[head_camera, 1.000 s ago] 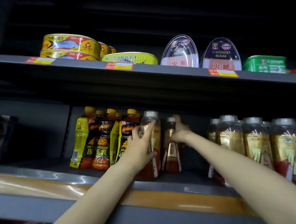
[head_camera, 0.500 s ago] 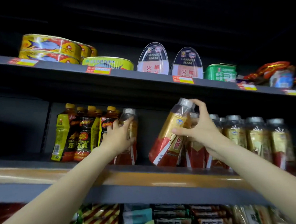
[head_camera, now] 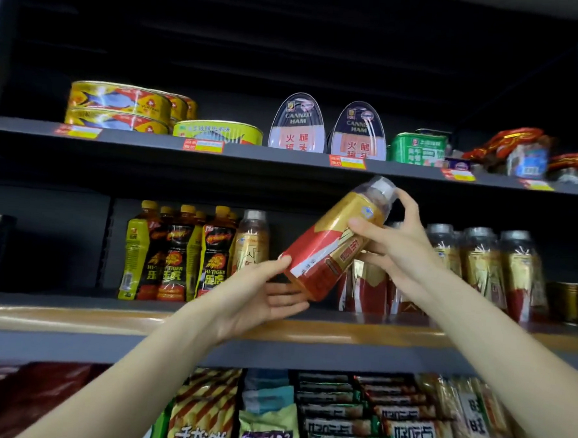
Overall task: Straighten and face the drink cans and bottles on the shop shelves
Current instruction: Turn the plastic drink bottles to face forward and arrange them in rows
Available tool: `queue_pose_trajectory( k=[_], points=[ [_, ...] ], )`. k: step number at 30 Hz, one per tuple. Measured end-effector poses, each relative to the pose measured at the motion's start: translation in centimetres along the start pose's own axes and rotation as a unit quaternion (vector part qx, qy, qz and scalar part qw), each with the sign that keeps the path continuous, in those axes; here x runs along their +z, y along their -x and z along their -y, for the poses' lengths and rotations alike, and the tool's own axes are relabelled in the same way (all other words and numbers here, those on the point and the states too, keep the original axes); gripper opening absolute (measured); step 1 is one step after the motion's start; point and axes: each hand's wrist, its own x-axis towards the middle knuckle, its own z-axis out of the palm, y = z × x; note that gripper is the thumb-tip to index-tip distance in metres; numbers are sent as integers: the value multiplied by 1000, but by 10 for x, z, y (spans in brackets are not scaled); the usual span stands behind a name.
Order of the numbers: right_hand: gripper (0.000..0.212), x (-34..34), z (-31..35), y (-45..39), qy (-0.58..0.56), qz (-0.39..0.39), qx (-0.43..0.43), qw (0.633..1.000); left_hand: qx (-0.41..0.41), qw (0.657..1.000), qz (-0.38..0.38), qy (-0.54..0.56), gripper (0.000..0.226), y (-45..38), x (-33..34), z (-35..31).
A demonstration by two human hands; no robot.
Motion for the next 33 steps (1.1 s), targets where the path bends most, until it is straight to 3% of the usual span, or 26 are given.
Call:
queue_pose_trajectory(
  k=[5,7,8,10,12,13,15,19,22,26,29,31,33],
  points=[
    [90,-7,-1,9,-28,21,40,999,56,998,-11,-36,33,11,4,1],
    [90,-8,7,10,-26,31,81,996,125,990,-27,-64,33,13,6,-2],
    [81,-9,11,11,-45,38,111,992,178,978,-42,-105,33,15,6,-3],
    [49,-5,15,15,-128,45,164,977,301,920,-71,-241,37,18,6,-7],
    [50,-2,9,19,-200,17,188,962,390,849,-67,-350,49,23,10,-10],
    [58,-1,5,19,-223,-4,190,956,411,832,-62,-368,55,24,13,-11],
    [65,2,-1,21,-257,-30,183,948,415,837,-68,-352,67,24,16,-13],
    [63,3,-2,21,-271,-48,164,947,360,888,-95,-271,66,21,17,-9],
    [60,2,-4,20,-257,-12,190,948,412,845,-110,-323,64,21,16,-10],
    [55,6,-8,21,-268,5,228,936,470,764,-20,-442,70,23,17,-23],
    [55,6,-8,24,-286,-16,214,934,467,748,-15,-471,71,23,17,-22],
    [51,5,-6,26,-272,-38,193,942,446,762,-11,-469,68,23,16,-17],
    [54,1,-9,27,-230,-57,139,962,398,812,8,-426,54,22,12,-13]
  ],
)
